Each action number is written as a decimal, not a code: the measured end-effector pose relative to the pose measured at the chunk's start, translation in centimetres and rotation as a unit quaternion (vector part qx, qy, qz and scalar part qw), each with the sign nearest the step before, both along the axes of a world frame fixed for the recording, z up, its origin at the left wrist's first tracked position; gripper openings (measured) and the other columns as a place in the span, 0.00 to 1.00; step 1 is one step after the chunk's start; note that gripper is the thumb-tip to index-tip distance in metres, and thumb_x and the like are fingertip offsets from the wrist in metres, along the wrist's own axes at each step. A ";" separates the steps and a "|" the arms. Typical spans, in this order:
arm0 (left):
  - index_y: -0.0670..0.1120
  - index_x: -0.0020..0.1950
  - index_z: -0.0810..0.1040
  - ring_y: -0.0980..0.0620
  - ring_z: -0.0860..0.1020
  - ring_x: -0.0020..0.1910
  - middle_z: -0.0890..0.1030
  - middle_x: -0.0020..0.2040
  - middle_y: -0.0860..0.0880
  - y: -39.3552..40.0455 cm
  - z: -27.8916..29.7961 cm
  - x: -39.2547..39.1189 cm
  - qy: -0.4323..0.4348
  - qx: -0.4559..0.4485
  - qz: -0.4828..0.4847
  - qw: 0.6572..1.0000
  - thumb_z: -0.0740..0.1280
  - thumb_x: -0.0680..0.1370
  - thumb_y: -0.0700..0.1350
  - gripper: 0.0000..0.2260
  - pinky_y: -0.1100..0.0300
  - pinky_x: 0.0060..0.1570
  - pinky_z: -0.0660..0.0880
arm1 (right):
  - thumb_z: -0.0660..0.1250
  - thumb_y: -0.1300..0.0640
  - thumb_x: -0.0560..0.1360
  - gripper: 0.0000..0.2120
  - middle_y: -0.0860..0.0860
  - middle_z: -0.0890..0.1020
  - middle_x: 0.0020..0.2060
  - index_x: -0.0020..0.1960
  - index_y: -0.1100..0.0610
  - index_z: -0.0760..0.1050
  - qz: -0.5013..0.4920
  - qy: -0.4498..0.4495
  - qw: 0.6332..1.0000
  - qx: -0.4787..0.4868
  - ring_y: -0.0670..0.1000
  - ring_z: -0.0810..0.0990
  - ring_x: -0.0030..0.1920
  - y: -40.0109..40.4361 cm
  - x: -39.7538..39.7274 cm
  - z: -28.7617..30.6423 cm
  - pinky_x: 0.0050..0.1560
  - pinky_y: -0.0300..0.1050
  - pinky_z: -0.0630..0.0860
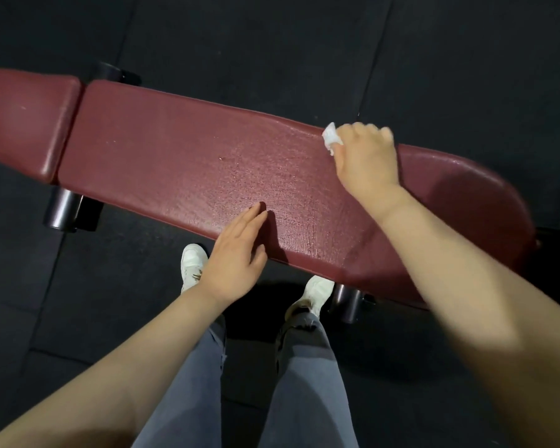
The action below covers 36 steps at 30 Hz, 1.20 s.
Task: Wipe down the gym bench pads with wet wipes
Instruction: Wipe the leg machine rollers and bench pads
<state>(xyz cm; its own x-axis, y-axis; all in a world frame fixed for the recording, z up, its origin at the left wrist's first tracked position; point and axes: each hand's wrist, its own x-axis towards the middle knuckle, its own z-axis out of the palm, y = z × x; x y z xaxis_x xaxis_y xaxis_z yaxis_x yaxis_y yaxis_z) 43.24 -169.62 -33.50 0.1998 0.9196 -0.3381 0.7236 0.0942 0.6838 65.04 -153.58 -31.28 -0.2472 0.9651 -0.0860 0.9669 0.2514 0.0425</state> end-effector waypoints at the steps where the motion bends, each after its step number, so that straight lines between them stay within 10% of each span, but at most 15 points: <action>1: 0.44 0.78 0.63 0.50 0.56 0.79 0.60 0.80 0.49 0.0 0.0 0.0 -0.003 -0.004 0.005 1.000 0.65 0.78 0.37 0.28 0.49 0.78 0.55 | 0.63 0.58 0.76 0.08 0.55 0.80 0.42 0.53 0.58 0.76 -0.023 0.012 1.000 -0.006 0.60 0.78 0.44 -0.8 -0.3 -0.2 0.46 0.53 0.68; 8: 0.44 0.78 0.63 0.51 0.57 0.79 0.60 0.79 0.48 0.3 -0.2 -1.2 -0.025 0.001 0.027 0.999 0.64 0.77 0.36 0.29 0.47 0.77 0.57 | 0.66 0.58 0.66 0.14 0.48 0.78 0.34 0.52 0.56 0.80 0.395 0.021 0.906 -0.152 0.52 0.76 0.35 -11.8 -1.8 -0.4 0.41 0.47 0.66; 17: 0.48 0.77 0.65 0.60 0.57 0.76 0.64 0.78 0.53 0.4 -0.4 -3.4 -0.025 0.003 0.047 0.999 0.63 0.77 0.36 0.28 0.53 0.77 0.56 | 0.63 0.60 0.75 0.07 0.58 0.80 0.40 0.52 0.60 0.75 0.052 -0.015 0.998 -0.009 0.61 0.79 0.41 0.4 -3.1 -0.6 0.44 0.54 0.70; 22: 0.47 0.77 0.65 0.54 0.59 0.78 0.64 0.78 0.52 0.0 -0.4 -4.5 -0.030 -0.006 0.060 0.998 0.64 0.77 0.36 0.28 0.50 0.77 0.58 | 0.59 0.61 0.70 0.17 0.50 0.79 0.37 0.57 0.57 0.77 0.405 -0.023 0.895 -0.184 0.54 0.78 0.37 -10.5 -5.6 -1.3 0.41 0.49 0.67; 26: 0.48 0.78 0.63 0.56 0.58 0.78 0.63 0.78 0.52 -0.2 -0.7 -5.4 -0.030 -0.011 0.062 0.998 0.63 0.78 0.37 0.29 0.54 0.77 0.55 | 0.56 0.60 0.70 0.17 0.47 0.78 0.34 0.52 0.54 0.80 0.512 -0.001 0.849 -0.134 0.51 0.76 0.35 -9.0 -5.5 -1.7 0.38 0.45 0.67; 29: 0.48 0.78 0.63 0.56 0.59 0.77 0.63 0.78 0.53 -0.5 -0.7 -6.1 -0.030 -0.014 0.066 0.997 0.63 0.78 0.36 0.29 0.60 0.76 0.53 | 0.61 0.62 0.69 0.18 0.48 0.79 0.33 0.57 0.52 0.78 0.394 -0.085 0.911 -0.082 0.51 0.79 0.33 -2.5 -7.4 -2.4 0.35 0.45 0.66; 33: 0.47 0.78 0.64 0.56 0.58 0.78 0.63 0.78 0.52 -1.1 -0.5 -6.6 -0.022 -0.021 0.075 0.997 0.63 0.78 0.36 0.28 0.69 0.74 0.47 | 0.64 0.59 0.76 0.07 0.58 0.81 0.40 0.52 0.60 0.75 0.082 0.014 0.997 0.001 0.61 0.80 0.40 3.4 -6.5 -1.9 0.44 0.54 0.71; 36: 0.46 0.77 0.64 0.61 0.57 0.75 0.63 0.76 0.55 -1.3 -0.3 -7.0 -0.032 -0.016 0.090 0.995 0.63 0.78 0.35 0.28 0.77 0.69 0.43 | 0.62 0.61 0.75 0.09 0.57 0.81 0.41 0.55 0.59 0.74 0.102 0.035 0.993 -0.037 0.60 0.80 0.42 0.4 -7.7 -2.3 0.46 0.55 0.72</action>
<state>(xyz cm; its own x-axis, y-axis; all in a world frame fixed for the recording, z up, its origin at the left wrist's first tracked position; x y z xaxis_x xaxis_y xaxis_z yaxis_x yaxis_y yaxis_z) 36.22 -170.91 -33.81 0.0547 0.9314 -0.3598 0.6474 0.2413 0.7230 57.37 -153.21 -33.55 -0.4451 0.8859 -0.1305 0.8954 0.4425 -0.0498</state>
